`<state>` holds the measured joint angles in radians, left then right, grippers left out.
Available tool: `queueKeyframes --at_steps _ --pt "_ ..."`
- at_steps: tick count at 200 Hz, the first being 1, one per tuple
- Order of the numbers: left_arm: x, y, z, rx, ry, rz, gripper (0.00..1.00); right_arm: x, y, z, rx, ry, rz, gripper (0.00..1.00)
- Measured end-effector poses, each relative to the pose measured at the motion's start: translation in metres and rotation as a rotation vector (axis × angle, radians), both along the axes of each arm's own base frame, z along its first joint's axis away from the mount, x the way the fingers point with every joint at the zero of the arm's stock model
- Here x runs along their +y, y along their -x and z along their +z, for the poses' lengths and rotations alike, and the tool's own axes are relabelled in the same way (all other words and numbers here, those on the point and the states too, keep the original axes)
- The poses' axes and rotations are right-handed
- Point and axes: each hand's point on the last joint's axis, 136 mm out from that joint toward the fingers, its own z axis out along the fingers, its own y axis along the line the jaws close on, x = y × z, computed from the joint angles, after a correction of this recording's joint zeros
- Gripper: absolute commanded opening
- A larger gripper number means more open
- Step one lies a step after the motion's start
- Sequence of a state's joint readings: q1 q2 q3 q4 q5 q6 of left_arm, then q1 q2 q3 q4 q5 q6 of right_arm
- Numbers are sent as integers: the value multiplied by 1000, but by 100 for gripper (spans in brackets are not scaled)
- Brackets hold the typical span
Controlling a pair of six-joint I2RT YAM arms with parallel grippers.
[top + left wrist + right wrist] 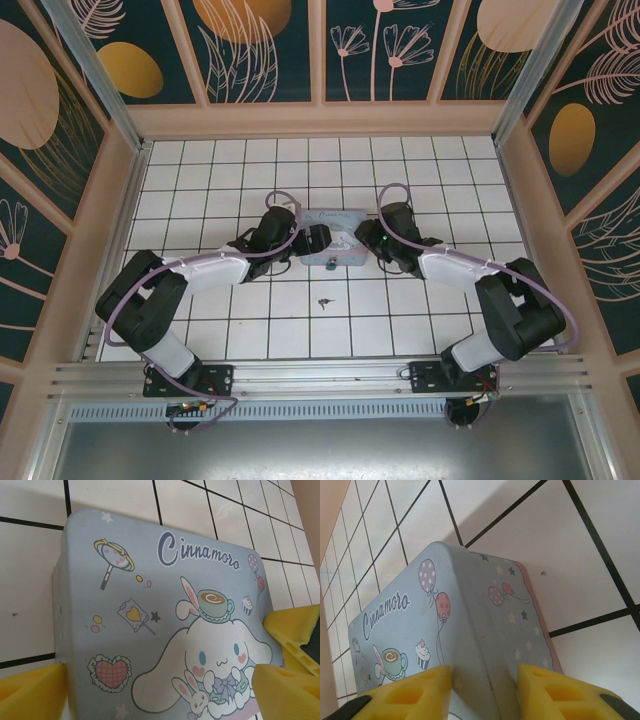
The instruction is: Unlock a padlock with a key
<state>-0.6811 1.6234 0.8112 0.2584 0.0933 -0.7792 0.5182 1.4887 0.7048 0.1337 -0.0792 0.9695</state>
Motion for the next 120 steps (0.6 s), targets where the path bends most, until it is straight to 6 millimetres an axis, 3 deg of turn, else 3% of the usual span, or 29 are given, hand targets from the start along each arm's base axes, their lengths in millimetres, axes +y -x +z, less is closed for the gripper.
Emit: queueKeyframes --at_steps 21,75,95,120 --pt "0 0 0 -3 -3 -2 95 3 0 0 4 -3 1 46" --pt "2 -2 3 -26 -16 -2 99 12 5 -2 21 10 30 79" --pt "6 -6 15 -65 -19 12 99 11 5 0 20 21 29 85" --pt "15 -12 45 -147 -18 45 99 4 8 8 11 40 13 86"
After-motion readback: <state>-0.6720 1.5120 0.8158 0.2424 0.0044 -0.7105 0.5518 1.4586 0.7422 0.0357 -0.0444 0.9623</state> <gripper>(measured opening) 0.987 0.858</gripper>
